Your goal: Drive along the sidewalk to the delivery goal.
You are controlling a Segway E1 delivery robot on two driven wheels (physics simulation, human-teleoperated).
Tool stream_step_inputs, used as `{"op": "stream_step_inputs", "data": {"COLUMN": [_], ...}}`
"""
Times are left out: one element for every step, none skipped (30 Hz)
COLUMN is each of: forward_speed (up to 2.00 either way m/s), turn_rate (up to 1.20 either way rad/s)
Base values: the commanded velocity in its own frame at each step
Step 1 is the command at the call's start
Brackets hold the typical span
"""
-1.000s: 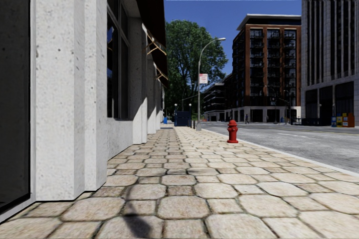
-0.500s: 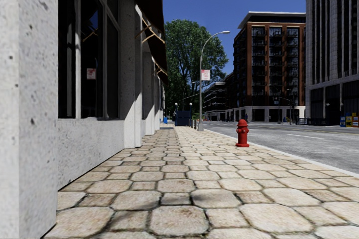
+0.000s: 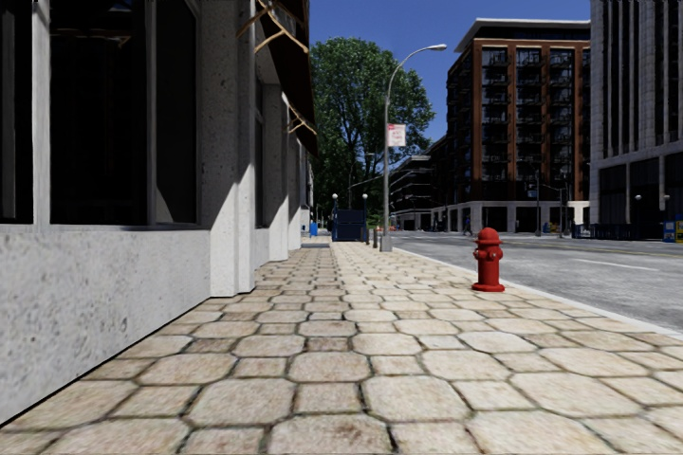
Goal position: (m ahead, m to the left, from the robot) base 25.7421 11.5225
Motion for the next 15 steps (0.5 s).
{"op": "stream_step_inputs", "data": {"forward_speed": [2.0, 2.0, 2.0, 2.0, 2.0, 2.0, 2.0, 2.0, 2.0, 2.0, 2.0, 2.0, 2.0, 2.0, 2.0], "turn_rate": [0.17, 0.18, 0.19, 0.21, 0.21, 0.21, 0.21, 0.21, 0.21, 0.22, 0.22, 0.23, 0.23, 0.0, 0.0]}}
